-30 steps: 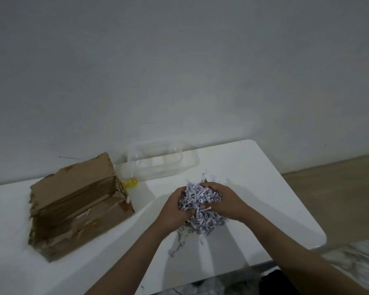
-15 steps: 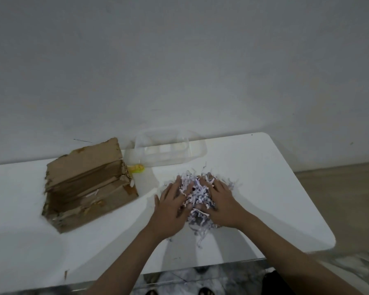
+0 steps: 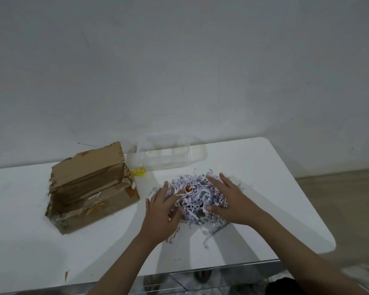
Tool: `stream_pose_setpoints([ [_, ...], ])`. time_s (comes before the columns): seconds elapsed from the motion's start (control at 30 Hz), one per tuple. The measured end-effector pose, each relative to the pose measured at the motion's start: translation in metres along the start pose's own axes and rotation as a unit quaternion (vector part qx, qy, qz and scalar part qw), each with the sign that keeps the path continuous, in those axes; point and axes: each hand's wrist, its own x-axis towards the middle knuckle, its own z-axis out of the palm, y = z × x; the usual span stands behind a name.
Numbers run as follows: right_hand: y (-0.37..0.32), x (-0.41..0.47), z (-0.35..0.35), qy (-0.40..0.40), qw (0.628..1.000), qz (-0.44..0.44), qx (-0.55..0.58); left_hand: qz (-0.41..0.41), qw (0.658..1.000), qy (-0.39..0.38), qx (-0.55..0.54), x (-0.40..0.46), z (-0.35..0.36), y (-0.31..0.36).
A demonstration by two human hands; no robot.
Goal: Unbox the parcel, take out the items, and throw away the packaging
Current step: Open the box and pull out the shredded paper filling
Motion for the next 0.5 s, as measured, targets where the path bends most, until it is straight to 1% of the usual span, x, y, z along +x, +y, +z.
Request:
stream_pose_setpoints([
  [0.1, -0.011, -0.002, -0.014, -0.005, 1.0, -0.008, 0.005, 0.012, 0.992, 0.075, -0.104, -0.004, -0.007, 0.006],
  [0.17, -0.022, 0.001, -0.023, 0.004, 1.0, 0.0, -0.008, 0.021, 0.982, 0.118, -0.143, -0.001, -0.013, 0.009],
  [0.23, -0.033, 0.005, -0.029, 0.034, 0.999, 0.012, -0.034, 0.026, 0.978, 0.14, -0.151, 0.004, -0.018, 0.01],
  [0.33, -0.049, 0.012, -0.029, 0.105, 0.991, 0.003, -0.087, 0.023, 0.973, 0.155, -0.167, 0.009, -0.023, 0.009],
  [0.4, -0.057, 0.02, -0.023, 0.143, 0.986, -0.015, -0.078, 0.02, 0.97, 0.172, -0.17, 0.011, -0.028, 0.004],
  [0.5, -0.07, 0.034, -0.009, 0.157, 0.986, -0.043, -0.032, 0.013, 0.969, 0.192, -0.158, 0.01, -0.039, -0.009],
])
